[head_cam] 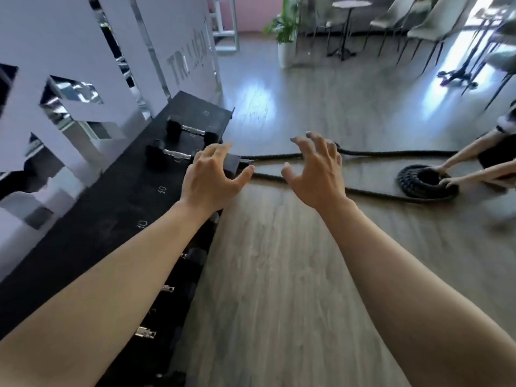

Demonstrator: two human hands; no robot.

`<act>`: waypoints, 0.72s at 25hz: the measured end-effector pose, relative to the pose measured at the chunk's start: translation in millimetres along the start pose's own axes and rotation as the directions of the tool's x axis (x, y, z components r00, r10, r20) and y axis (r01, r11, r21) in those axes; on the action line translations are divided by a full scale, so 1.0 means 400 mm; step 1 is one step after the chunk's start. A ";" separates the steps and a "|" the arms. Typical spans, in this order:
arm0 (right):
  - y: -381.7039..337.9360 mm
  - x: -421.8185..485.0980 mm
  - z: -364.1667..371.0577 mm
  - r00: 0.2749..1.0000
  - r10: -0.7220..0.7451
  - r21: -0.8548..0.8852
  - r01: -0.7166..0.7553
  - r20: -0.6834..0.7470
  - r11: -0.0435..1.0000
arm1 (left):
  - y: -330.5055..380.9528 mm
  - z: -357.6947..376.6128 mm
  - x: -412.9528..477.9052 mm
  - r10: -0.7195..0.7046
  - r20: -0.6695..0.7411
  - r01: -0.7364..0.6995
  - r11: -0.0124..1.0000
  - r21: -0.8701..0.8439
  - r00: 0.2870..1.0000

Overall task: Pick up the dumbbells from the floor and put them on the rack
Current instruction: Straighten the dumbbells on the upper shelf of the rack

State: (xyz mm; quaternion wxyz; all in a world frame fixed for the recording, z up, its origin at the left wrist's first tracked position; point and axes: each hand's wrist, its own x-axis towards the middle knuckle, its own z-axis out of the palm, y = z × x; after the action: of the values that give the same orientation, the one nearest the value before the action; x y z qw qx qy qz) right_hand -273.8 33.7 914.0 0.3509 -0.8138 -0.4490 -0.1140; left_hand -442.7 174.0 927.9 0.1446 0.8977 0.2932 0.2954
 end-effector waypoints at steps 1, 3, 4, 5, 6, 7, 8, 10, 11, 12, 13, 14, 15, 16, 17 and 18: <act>-0.025 0.030 -0.007 1.000 -0.028 0.005 0.028 0.002 1.000 | -0.010 -0.036 0.014 -0.020 -0.039 0.020 1.000 0.010 0.999; -0.073 0.088 0.001 0.998 -0.063 0.027 0.063 -0.005 0.998 | -0.040 -0.093 0.041 -0.068 -0.100 0.070 0.997 0.015 0.993; -0.092 0.111 0.014 0.997 -0.074 0.044 0.074 0.000 0.996 | -0.060 -0.114 0.054 -0.094 -0.124 0.096 0.995 0.009 0.988; -0.113 0.139 0.035 0.996 -0.094 0.063 0.094 0.006 0.994 | -0.088 -0.134 0.070 -0.115 -0.157 0.117 0.993 0.000 0.981; -0.131 0.171 0.061 0.993 -0.116 0.075 0.115 0.012 0.991 | -0.122 -0.149 0.091 -0.130 -0.194 0.132 0.991 -0.007 0.972; -0.148 0.207 0.092 0.991 -0.135 0.084 0.133 0.016 0.988 | -0.161 -0.161 0.117 -0.144 -0.233 0.146 0.989 -0.011 0.962; -0.162 0.246 0.125 0.988 -0.151 0.093 0.148 0.018 0.985 | -0.204 -0.169 0.144 -0.160 -0.270 0.162 0.987 -0.013 0.950; -0.189 0.332 0.200 0.985 -0.171 0.114 0.169 0.015 0.979 | -0.301 -0.171 0.204 -0.191 -0.314 0.190 0.981 -0.033 0.930; -0.200 0.376 0.241 0.982 -0.187 0.120 0.184 0.012 0.976 | -0.349 -0.164 0.236 -0.204 -0.328 0.199 0.979 -0.049 0.923; -0.208 0.417 0.280 0.980 -0.198 0.131 0.196 0.004 0.972 | -0.392 -0.156 0.268 -0.214 -0.342 0.205 0.977 -0.063 0.915; -0.217 0.457 0.315 0.981 -0.196 0.156 0.195 -0.007 0.968 | -0.432 -0.147 0.298 -0.228 -0.355 0.215 0.974 -0.078 0.906; -0.228 0.501 0.357 0.983 -0.185 0.186 0.183 -0.011 0.965 | -0.478 -0.139 0.329 -0.256 -0.363 0.237 0.967 -0.097 0.896; -0.240 0.543 0.398 0.985 -0.171 0.221 0.168 -0.003 0.961 | -0.520 -0.134 0.358 -0.285 -0.365 0.259 0.958 -0.120 0.886; -0.255 0.588 0.440 0.987 -0.162 0.258 0.154 0.010 0.954 | -0.561 -0.131 0.391 -0.305 -0.367 0.270 0.952 -0.144 0.879; -0.268 0.630 0.481 0.988 -0.151 0.294 0.138 0.024 0.946 | -0.601 -0.129 0.423 -0.331 -0.374 0.286 0.943 -0.171 0.866; -0.279 0.672 0.522 0.990 -0.136 0.332 0.116 0.036 0.936 | -0.639 -0.127 0.453 -0.367 -0.385 0.310 0.929 -0.204 0.847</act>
State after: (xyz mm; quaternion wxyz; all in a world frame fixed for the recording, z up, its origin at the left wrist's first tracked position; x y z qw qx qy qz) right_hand -238.0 388.4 949.0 0.4606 -0.7163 -0.5229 -0.0359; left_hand -468.4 490.3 937.8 0.1886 0.7360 0.4504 0.4689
